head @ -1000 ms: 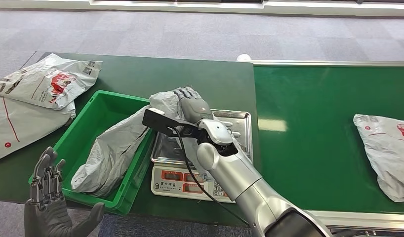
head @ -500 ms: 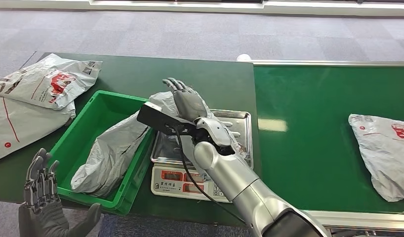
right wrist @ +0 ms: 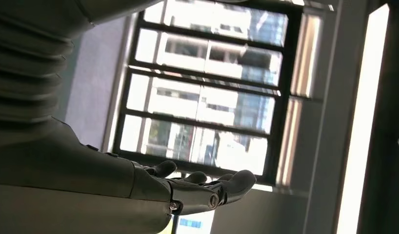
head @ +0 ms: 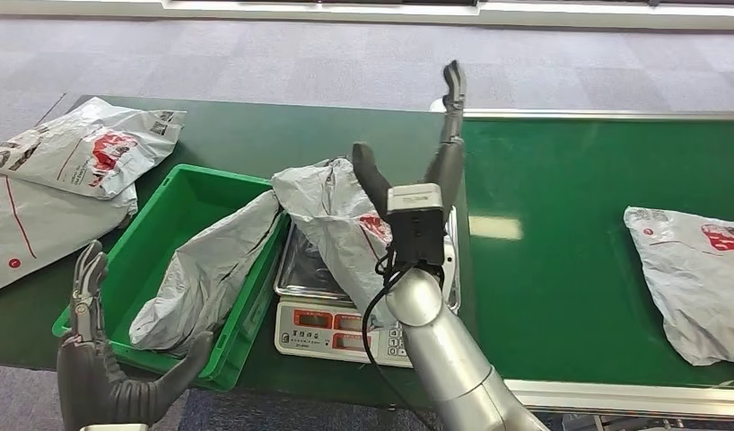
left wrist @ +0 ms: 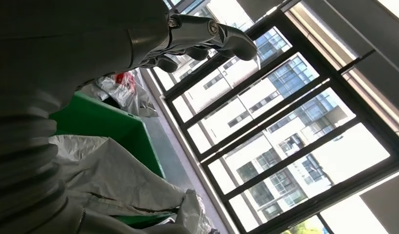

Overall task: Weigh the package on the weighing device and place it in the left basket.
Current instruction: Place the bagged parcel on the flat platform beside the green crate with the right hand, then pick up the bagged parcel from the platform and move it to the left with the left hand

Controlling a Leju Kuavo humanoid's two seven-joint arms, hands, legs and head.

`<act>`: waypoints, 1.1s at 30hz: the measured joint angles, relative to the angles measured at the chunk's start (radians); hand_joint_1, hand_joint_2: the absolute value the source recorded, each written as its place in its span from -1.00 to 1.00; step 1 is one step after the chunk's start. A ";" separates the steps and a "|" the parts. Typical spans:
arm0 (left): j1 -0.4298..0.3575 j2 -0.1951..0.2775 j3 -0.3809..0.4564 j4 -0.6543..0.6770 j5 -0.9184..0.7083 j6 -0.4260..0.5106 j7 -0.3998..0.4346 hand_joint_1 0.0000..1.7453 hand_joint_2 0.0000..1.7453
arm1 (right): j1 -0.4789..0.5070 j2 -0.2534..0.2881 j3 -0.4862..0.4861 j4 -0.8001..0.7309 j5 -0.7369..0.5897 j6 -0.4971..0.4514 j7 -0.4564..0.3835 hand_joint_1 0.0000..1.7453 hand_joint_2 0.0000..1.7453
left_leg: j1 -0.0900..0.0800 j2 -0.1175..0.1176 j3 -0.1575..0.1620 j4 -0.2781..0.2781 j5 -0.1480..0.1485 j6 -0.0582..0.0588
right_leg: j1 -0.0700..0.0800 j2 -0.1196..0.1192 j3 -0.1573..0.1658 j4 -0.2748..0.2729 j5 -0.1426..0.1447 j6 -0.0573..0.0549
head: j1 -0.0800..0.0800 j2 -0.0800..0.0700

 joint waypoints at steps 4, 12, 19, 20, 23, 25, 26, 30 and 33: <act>-0.156 0.017 -0.082 0.119 -0.151 -0.057 0.170 -1.00 1.00 | 0.186 -0.017 -0.136 -0.265 -0.094 -0.017 -0.092 -1.00 1.00 | 0.000 -0.007 0.003 0.001 -0.001 0.002 | 0.000 -0.008 -0.002 -0.003 -0.003 0.002 | -0.001 0.000; -0.574 -0.023 -0.198 0.593 -0.274 -0.113 0.365 -1.00 1.00 | 0.592 -0.163 -0.351 -0.592 -0.274 -0.013 -0.117 -1.00 1.00 | -0.002 0.000 -0.001 0.002 -0.002 0.004 | -0.003 0.000 0.004 -0.003 0.003 0.006 | 0.000 0.000; -0.657 -0.031 -0.232 0.728 -0.301 -0.134 0.421 -1.00 1.00 | 0.656 -0.205 -0.353 -0.656 -0.251 -0.018 -0.117 -1.00 1.00 | -0.002 0.003 -0.001 0.001 -0.002 0.004 | -0.003 0.002 0.002 -0.003 0.003 0.006 | 0.000 0.000; -0.664 -0.032 -0.234 0.743 -0.305 -0.139 0.428 -1.00 1.00 | 0.659 -0.206 -0.353 -0.662 -0.252 -0.018 -0.117 -1.00 1.00 | -0.002 0.003 -0.001 0.001 -0.002 0.004 | -0.002 0.002 0.002 -0.003 0.003 0.006 | 0.000 0.000; -0.682 -0.035 -0.237 0.793 -0.317 -0.155 0.441 -1.00 1.00 | 0.664 -0.208 -0.347 -0.671 -0.256 -0.018 -0.117 -1.00 1.00 | -0.001 0.003 -0.001 0.001 -0.002 0.004 | -0.002 0.003 0.002 -0.003 0.003 0.006 | 0.000 0.000; -0.696 -0.042 -0.244 0.834 -0.322 -0.166 0.448 -1.00 1.00 | 0.664 -0.208 -0.339 -0.674 -0.248 -0.018 -0.117 -1.00 1.00 | -0.001 0.003 -0.001 0.001 -0.002 0.004 | -0.003 0.003 0.002 -0.003 0.003 0.006 | 0.000 0.000; -0.705 -0.047 -0.248 0.858 -0.323 -0.172 0.451 -1.00 1.00 | 0.664 -0.208 -0.333 -0.675 -0.242 -0.018 -0.117 -1.00 1.00 | -0.001 0.003 -0.001 0.001 -0.001 0.005 | -0.003 0.002 0.002 -0.003 0.003 0.006 | 0.000 0.000; -0.748 -0.074 -0.272 0.970 -0.347 -0.215 0.497 -0.47 1.00 | 0.655 -0.208 -0.308 -0.676 -0.229 -0.017 -0.118 -1.00 1.00 | -0.001 0.002 -0.001 0.001 -0.001 0.005 | -0.004 0.002 0.003 -0.003 0.003 0.006 | 0.000 0.000; -0.782 -0.089 -0.293 1.063 -0.387 -0.269 0.562 1.00 1.00 | 0.639 -0.208 -0.289 -0.674 -0.232 -0.017 -0.118 -1.00 1.00 | -0.001 0.002 -0.001 0.001 -0.001 0.005 | -0.004 0.002 0.003 -0.003 0.004 0.007 | 0.000 0.000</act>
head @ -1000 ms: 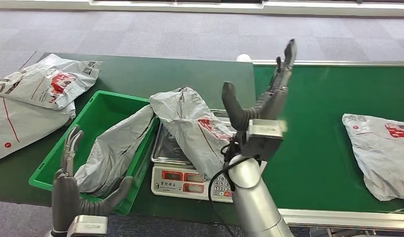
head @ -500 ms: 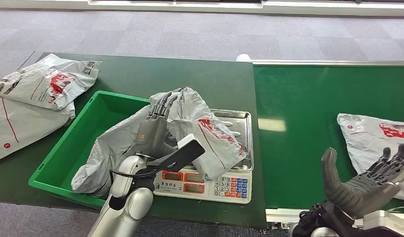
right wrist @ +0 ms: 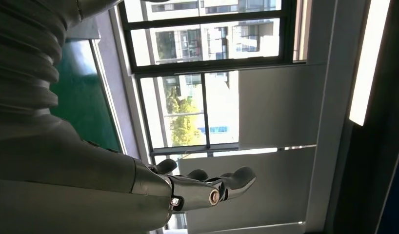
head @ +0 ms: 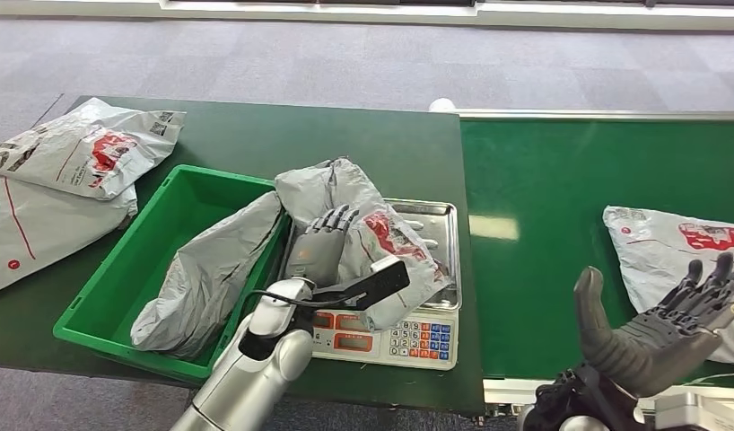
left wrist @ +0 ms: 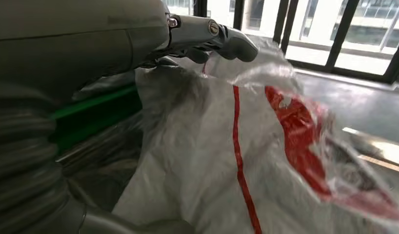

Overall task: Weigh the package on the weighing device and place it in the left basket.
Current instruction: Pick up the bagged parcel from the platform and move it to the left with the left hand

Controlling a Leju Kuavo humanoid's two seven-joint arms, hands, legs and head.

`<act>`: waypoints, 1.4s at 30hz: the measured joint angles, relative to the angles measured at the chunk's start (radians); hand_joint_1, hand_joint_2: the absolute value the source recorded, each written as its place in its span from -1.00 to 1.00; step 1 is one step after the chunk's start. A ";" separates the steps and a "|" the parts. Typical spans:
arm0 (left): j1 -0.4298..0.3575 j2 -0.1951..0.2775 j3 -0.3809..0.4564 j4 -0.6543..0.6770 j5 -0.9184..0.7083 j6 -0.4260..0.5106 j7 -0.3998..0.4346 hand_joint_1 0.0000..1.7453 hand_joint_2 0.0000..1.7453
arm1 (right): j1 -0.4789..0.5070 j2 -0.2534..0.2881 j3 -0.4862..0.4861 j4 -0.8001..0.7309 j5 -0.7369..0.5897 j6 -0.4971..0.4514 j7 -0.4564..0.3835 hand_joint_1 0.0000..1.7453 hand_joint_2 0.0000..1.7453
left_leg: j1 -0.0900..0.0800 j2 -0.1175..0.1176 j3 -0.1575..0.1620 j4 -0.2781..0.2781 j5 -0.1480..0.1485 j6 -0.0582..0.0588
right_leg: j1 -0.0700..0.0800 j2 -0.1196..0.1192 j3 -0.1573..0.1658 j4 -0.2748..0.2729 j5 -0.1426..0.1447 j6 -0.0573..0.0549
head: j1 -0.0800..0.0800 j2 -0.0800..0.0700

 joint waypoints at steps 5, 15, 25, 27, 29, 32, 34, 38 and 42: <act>-0.046 -0.022 -0.019 0.150 -0.042 -0.017 0.048 1.00 1.00 | -0.016 0.000 0.027 0.006 0.005 0.000 0.000 -1.00 1.00 | 0.000 0.000 0.001 0.000 0.000 0.000 | 0.000 -0.001 0.001 0.000 0.000 0.000 | 0.000 0.000; -0.095 -0.038 -0.023 0.289 -0.060 0.005 0.055 1.00 1.00 | -0.015 0.000 0.053 0.010 0.016 0.000 0.000 -1.00 1.00 | 0.000 0.000 0.004 0.000 0.000 0.000 | 0.000 -0.001 0.005 0.000 0.000 0.000 | 0.000 0.000; -0.106 -0.041 -0.023 0.323 -0.052 0.050 0.038 1.00 1.00 | -0.003 0.001 0.064 0.010 0.021 0.000 0.000 -1.00 1.00 | 0.000 0.000 0.004 0.000 0.000 0.000 | 0.001 -0.001 0.005 0.000 0.000 0.000 | 0.000 0.000; -0.106 -0.041 -0.023 0.324 -0.050 0.054 0.036 1.00 1.00 | -0.001 0.001 0.064 0.010 0.022 0.000 0.000 -1.00 1.00 | 0.000 0.000 0.004 0.000 0.000 0.000 | 0.001 -0.001 0.005 0.000 0.000 0.000 | 0.000 0.000; -0.104 -0.041 -0.023 0.324 -0.047 0.064 0.028 1.00 1.00 | 0.001 0.001 0.064 0.010 0.023 0.000 0.000 -1.00 1.00 | 0.000 0.000 0.004 0.000 0.000 0.000 | 0.000 -0.001 0.005 0.000 0.000 0.000 | 0.000 0.000; -0.082 -0.039 -0.019 0.291 -0.013 0.115 -0.016 1.00 1.00 | 0.007 0.001 0.064 0.010 0.031 0.000 0.000 -1.00 1.00 | 0.000 0.000 0.004 0.000 0.000 0.000 | 0.000 -0.001 0.005 0.000 0.000 0.000 | 0.000 0.000; -0.048 -0.036 -0.013 0.223 0.025 0.158 -0.058 1.00 1.00 | 0.015 0.001 0.064 0.009 0.039 0.000 0.000 -1.00 1.00 | 0.000 0.000 0.002 0.000 0.000 0.000 | 0.000 -0.001 0.003 0.000 0.000 0.000 | 0.000 0.000; 0.034 -0.007 -0.009 -0.038 0.081 0.252 -0.128 1.00 1.00 | 0.041 0.001 0.064 0.009 0.046 0.000 0.000 -1.00 1.00 | 0.000 0.000 -0.001 0.000 0.000 0.000 | 0.001 0.000 -0.001 0.000 0.000 0.000 | 0.000 0.000; 0.084 0.024 0.014 -0.307 0.093 0.298 -0.142 1.00 1.00 | 0.057 0.001 0.063 0.008 0.047 -0.001 0.000 -1.00 1.00 | 0.000 -0.001 -0.002 -0.001 0.000 0.000 | 0.001 -0.001 -0.001 0.000 -0.002 0.000 | 0.000 0.000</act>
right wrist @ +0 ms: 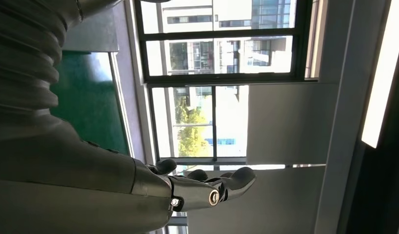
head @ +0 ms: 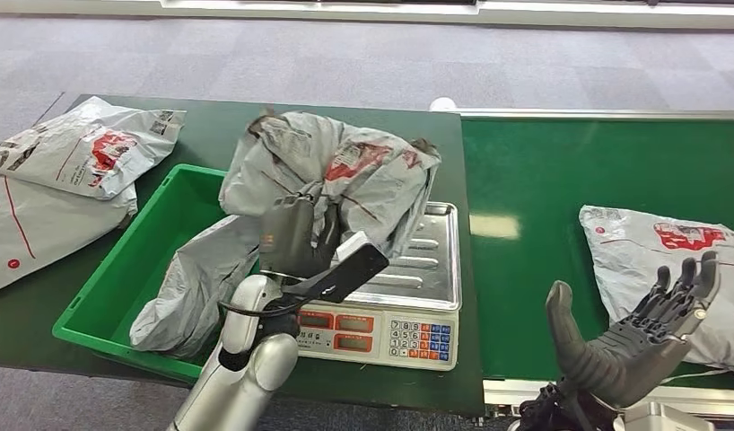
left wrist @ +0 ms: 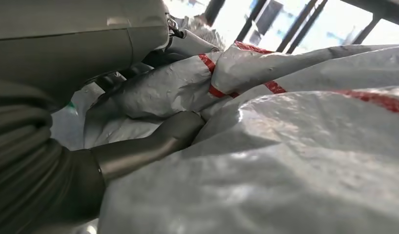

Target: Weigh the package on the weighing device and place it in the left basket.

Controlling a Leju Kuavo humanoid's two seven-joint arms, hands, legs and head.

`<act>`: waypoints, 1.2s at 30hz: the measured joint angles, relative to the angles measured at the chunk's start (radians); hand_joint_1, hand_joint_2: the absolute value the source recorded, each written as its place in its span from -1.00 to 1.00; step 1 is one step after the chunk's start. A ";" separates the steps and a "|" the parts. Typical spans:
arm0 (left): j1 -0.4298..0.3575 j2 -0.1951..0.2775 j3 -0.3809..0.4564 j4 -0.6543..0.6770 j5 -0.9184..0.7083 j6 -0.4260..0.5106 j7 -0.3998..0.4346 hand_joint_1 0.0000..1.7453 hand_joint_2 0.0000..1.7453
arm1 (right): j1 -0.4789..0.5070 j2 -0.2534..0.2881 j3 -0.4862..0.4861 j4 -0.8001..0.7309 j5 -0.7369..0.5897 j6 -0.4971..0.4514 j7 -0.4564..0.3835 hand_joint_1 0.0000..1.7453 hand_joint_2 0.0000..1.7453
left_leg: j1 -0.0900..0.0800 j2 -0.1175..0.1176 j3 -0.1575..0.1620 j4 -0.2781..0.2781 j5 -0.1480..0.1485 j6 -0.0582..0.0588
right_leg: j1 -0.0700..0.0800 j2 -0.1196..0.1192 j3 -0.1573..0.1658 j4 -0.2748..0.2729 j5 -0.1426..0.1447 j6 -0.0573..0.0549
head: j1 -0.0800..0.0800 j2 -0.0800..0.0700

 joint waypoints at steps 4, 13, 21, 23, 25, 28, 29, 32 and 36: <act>0.060 0.023 0.026 -0.204 0.002 0.027 -0.018 1.00 1.00 | 0.017 0.000 -0.004 -0.002 0.007 0.000 0.000 -1.00 1.00 | 0.000 0.000 -0.001 0.000 0.000 0.000 | 0.000 0.001 -0.001 0.000 0.000 0.000 | 0.000 0.000; 0.160 0.136 0.196 -0.585 0.092 0.123 -0.055 1.00 1.00 | 0.050 0.004 -0.044 -0.017 0.010 -0.002 0.000 -1.00 1.00 | 0.001 0.000 0.000 -0.001 -0.001 -0.001 | 0.000 0.001 0.000 0.000 -0.001 -0.001 | 0.000 0.000; 0.242 0.243 0.515 -0.585 0.152 0.006 0.034 1.00 1.00 | 0.091 0.004 -0.058 -0.023 0.005 -0.002 0.001 -1.00 1.00 | 0.002 0.002 0.001 -0.001 0.000 -0.001 | 0.002 0.002 0.000 0.000 -0.002 -0.002 | 0.000 0.000; 0.262 0.258 0.581 -0.556 0.158 -0.070 0.045 1.00 1.00 | 0.100 0.003 -0.058 -0.024 0.004 -0.002 0.001 -1.00 1.00 | 0.002 0.002 0.001 -0.001 0.000 -0.001 | 0.002 0.002 0.000 0.000 -0.002 -0.002 | 0.000 0.000; 0.282 0.269 0.624 -0.526 0.178 -0.131 0.031 1.00 1.00 | 0.106 0.002 -0.058 -0.024 0.003 -0.002 0.001 -1.00 1.00 | 0.002 0.002 0.001 -0.001 0.000 -0.001 | 0.002 0.003 0.000 0.000 -0.002 -0.002 | 0.000 0.000; 0.319 0.274 0.661 -0.487 0.208 -0.192 0.007 0.93 1.00 | 0.117 0.001 -0.058 -0.024 0.001 -0.002 0.001 -1.00 1.00 | 0.002 0.002 0.001 -0.001 -0.001 -0.001 | 0.001 0.003 -0.001 0.000 -0.002 -0.002 | 0.000 0.000; 0.330 0.274 0.668 -0.475 0.212 -0.204 0.003 0.47 1.00 | 0.120 0.001 -0.058 -0.024 0.000 -0.002 0.001 -1.00 1.00 | 0.002 0.002 0.000 -0.001 -0.001 -0.001 | 0.001 0.003 -0.001 0.000 -0.002 -0.002 | 0.000 0.000; 0.349 0.274 0.681 -0.444 0.209 -0.235 -0.005 -0.96 1.00 | 0.125 -0.001 -0.058 -0.024 0.001 -0.002 0.001 -1.00 1.00 | 0.002 0.002 0.000 -0.001 -0.001 -0.001 | 0.001 0.002 -0.001 0.000 -0.002 -0.002 | 0.000 0.000; 0.364 0.274 0.684 -0.404 0.204 -0.264 -0.035 -1.00 1.00 | 0.134 -0.005 -0.058 -0.024 -0.001 -0.002 0.000 -1.00 1.00 | 0.002 0.002 0.000 -0.001 -0.001 -0.001 | 0.001 0.002 -0.001 0.000 -0.002 -0.002 | 0.000 0.000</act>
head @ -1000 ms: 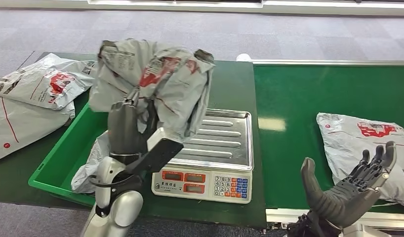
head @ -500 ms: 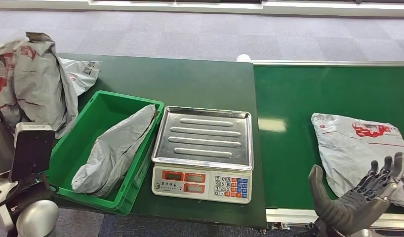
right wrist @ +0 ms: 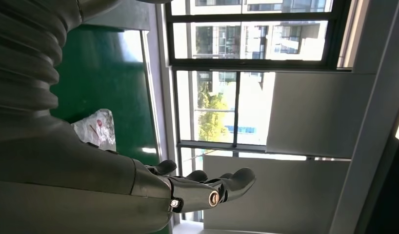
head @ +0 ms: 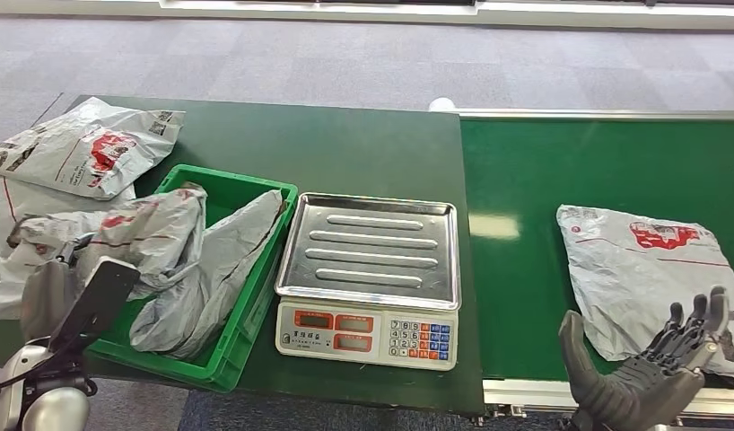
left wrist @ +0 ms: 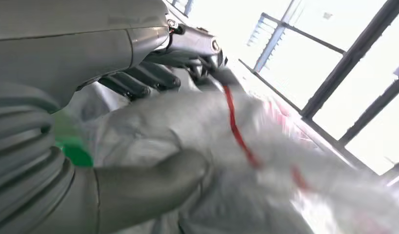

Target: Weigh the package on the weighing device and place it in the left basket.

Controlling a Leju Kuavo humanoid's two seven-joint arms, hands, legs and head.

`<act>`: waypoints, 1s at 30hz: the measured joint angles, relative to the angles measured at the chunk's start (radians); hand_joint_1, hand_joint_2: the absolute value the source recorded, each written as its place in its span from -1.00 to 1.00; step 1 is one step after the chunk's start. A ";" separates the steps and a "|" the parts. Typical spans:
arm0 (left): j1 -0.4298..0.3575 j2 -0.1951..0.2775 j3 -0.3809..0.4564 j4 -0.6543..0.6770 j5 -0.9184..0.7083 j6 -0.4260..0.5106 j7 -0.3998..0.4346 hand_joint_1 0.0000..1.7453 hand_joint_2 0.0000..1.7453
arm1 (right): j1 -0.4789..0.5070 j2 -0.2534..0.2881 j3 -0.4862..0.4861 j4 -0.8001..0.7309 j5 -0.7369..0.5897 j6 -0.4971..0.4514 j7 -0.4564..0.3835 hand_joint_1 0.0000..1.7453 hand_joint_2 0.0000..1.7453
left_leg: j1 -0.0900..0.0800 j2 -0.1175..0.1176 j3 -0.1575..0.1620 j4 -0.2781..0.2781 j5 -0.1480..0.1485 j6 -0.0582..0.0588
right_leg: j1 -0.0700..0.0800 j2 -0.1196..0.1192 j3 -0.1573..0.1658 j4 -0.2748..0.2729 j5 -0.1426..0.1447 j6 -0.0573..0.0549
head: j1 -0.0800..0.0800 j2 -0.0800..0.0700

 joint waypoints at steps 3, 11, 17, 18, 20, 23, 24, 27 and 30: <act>0.001 0.000 -0.004 0.024 -0.003 -0.003 -0.017 -1.00 1.00 | 0.003 -0.007 0.000 0.000 -0.005 0.000 0.000 -1.00 1.00 | 0.000 0.000 0.000 0.000 0.000 0.000 | 0.000 0.000 0.000 0.000 0.000 0.000 | 0.000 0.000; 0.001 0.000 -0.029 0.053 -0.007 -0.003 -0.033 -1.00 1.00 | 0.006 -0.014 0.000 -0.001 -0.006 0.000 0.000 -1.00 1.00 | 0.000 0.000 0.001 0.000 0.000 0.000 | 0.000 0.000 0.000 0.000 0.000 0.000 | 0.000 0.000; 0.001 0.000 -0.059 0.061 0.019 0.013 -0.058 -1.00 1.00 | 0.014 -0.014 0.000 -0.006 -0.002 0.000 0.000 -1.00 1.00 | 0.000 0.000 0.000 0.000 0.000 0.000 | 0.000 0.000 0.000 0.000 0.000 0.000 | 0.000 0.000; 0.001 0.000 -0.074 0.062 0.037 0.021 -0.073 -1.00 1.00 | 0.017 -0.014 0.000 -0.009 -0.001 0.000 0.000 -1.00 1.00 | 0.000 0.000 0.000 0.000 0.000 0.000 | 0.000 0.000 0.000 0.000 0.000 0.000 | 0.000 0.000; 0.001 0.000 -0.092 0.063 0.078 0.035 -0.098 -1.00 1.00 | 0.020 -0.014 0.000 -0.010 -0.004 0.000 0.000 -1.00 1.00 | 0.000 0.000 0.000 0.000 0.000 0.000 | 0.000 0.000 0.000 0.000 0.000 0.000 | 0.000 0.000; 0.001 0.000 -0.108 0.061 0.131 0.054 -0.127 -1.00 1.00 | 0.022 -0.017 0.000 -0.010 -0.011 0.000 0.000 -1.00 1.00 | 0.000 0.000 0.000 0.000 0.000 0.000 | 0.000 0.000 0.000 0.000 0.000 0.000 | 0.000 0.000; 0.002 0.000 -0.112 0.060 0.141 0.059 -0.132 -1.00 1.00 | 0.022 -0.019 0.000 -0.010 -0.012 0.000 0.000 -1.00 1.00 | 0.000 0.000 0.000 0.000 0.000 0.000 | 0.000 0.000 0.000 0.000 0.000 0.000 | 0.000 0.000; 0.004 0.000 -0.118 0.058 0.162 0.088 -0.152 -1.00 1.00 | 0.022 -0.021 0.000 -0.010 -0.013 0.000 0.000 -1.00 1.00 | 0.000 0.000 0.000 0.000 0.000 0.000 | 0.001 0.000 0.001 0.000 0.000 0.000 | 0.000 0.000; 0.016 -0.002 -0.123 0.042 0.223 0.201 -0.226 -1.00 1.00 | 0.022 -0.023 0.000 -0.010 -0.023 0.000 0.000 -1.00 1.00 | 0.000 0.000 0.000 0.000 0.000 0.000 | 0.001 0.000 0.000 0.000 0.000 0.000 | 0.000 0.000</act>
